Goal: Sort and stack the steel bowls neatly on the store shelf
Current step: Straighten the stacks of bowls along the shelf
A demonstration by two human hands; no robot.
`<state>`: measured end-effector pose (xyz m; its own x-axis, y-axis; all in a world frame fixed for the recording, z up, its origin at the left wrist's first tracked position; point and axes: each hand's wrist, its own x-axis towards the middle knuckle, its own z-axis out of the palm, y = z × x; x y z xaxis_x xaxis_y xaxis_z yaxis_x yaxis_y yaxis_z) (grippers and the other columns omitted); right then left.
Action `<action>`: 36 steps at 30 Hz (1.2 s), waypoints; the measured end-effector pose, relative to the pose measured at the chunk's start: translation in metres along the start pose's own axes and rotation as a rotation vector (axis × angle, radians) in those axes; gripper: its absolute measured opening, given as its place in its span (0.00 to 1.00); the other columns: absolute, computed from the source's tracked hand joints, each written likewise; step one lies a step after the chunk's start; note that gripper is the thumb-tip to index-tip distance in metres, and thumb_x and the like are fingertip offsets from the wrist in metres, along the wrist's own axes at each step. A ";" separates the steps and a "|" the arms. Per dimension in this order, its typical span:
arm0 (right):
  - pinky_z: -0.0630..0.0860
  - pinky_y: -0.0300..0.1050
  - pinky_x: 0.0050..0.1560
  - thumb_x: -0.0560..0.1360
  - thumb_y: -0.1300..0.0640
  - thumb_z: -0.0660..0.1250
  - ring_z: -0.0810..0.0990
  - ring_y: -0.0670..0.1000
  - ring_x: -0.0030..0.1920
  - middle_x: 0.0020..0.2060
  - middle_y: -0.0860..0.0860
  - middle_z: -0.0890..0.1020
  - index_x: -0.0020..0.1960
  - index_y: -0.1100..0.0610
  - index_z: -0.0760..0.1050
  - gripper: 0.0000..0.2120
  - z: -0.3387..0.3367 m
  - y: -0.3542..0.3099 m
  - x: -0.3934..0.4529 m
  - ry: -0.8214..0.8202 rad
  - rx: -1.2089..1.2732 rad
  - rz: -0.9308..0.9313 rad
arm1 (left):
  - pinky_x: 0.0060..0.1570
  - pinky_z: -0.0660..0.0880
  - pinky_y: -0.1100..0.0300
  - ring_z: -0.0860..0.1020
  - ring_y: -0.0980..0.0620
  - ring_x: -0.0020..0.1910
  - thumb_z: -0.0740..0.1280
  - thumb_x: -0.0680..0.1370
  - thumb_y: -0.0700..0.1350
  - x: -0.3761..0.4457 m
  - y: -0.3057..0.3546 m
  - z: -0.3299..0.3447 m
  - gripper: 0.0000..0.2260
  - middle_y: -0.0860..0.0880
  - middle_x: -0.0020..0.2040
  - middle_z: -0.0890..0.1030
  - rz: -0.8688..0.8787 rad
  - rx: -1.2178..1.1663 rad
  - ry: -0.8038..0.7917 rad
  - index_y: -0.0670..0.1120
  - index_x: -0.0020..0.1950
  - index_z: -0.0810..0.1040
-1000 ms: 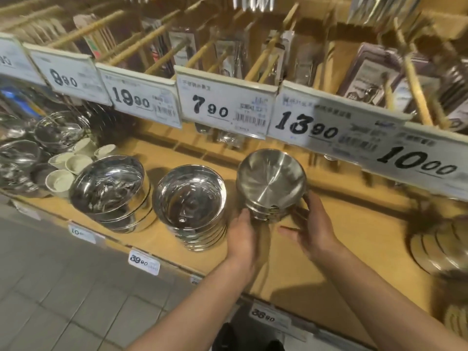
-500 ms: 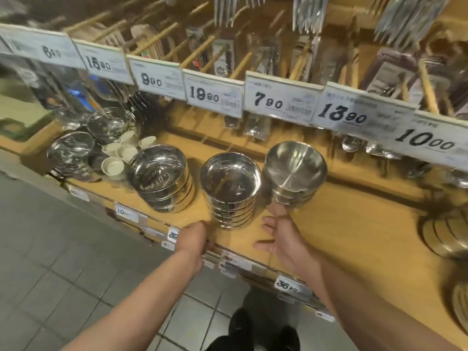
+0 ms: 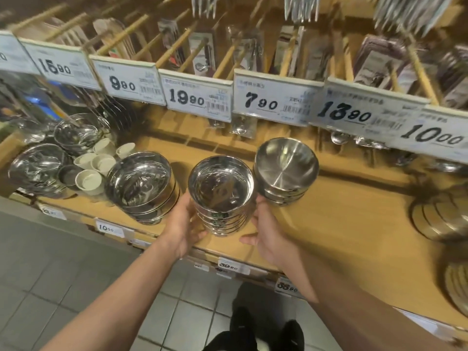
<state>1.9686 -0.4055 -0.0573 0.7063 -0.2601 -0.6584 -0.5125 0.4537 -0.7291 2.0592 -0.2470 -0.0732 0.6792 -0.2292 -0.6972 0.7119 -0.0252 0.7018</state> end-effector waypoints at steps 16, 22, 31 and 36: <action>0.74 0.66 0.66 0.79 0.32 0.56 0.72 0.52 0.71 0.71 0.47 0.74 0.66 0.36 0.72 0.19 -0.056 0.021 -0.028 0.020 0.116 -0.107 | 0.52 0.74 0.49 0.80 0.48 0.55 0.59 0.79 0.63 -0.022 -0.036 0.053 0.16 0.55 0.49 0.86 0.010 0.134 -0.150 0.57 0.52 0.82; 0.74 0.71 0.65 0.82 0.33 0.52 0.71 0.49 0.70 0.66 0.38 0.72 0.56 0.27 0.72 0.11 -0.101 0.023 -0.053 0.022 0.061 -0.186 | 0.59 0.74 0.47 0.80 0.49 0.56 0.59 0.79 0.63 -0.037 -0.059 0.093 0.19 0.54 0.50 0.86 -0.018 0.158 -0.259 0.53 0.57 0.81; 0.75 0.67 0.65 0.82 0.34 0.52 0.74 0.49 0.66 0.65 0.46 0.75 0.67 0.40 0.71 0.19 -0.108 0.018 -0.053 0.056 0.156 -0.102 | 0.56 0.74 0.48 0.79 0.49 0.52 0.58 0.78 0.63 -0.043 -0.059 0.104 0.17 0.54 0.47 0.87 0.002 0.161 -0.226 0.62 0.39 0.84; 0.74 0.67 0.65 0.82 0.35 0.52 0.73 0.51 0.67 0.65 0.47 0.76 0.67 0.40 0.72 0.19 -0.110 0.018 -0.050 0.087 0.173 -0.059 | 0.50 0.75 0.49 0.79 0.49 0.53 0.58 0.78 0.63 -0.048 -0.059 0.109 0.17 0.54 0.48 0.87 0.007 0.145 -0.215 0.61 0.40 0.84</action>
<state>1.8702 -0.4783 -0.0578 0.6839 -0.3603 -0.6344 -0.3742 0.5732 -0.7290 1.9654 -0.3405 -0.0652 0.6194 -0.4309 -0.6563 0.6638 -0.1590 0.7308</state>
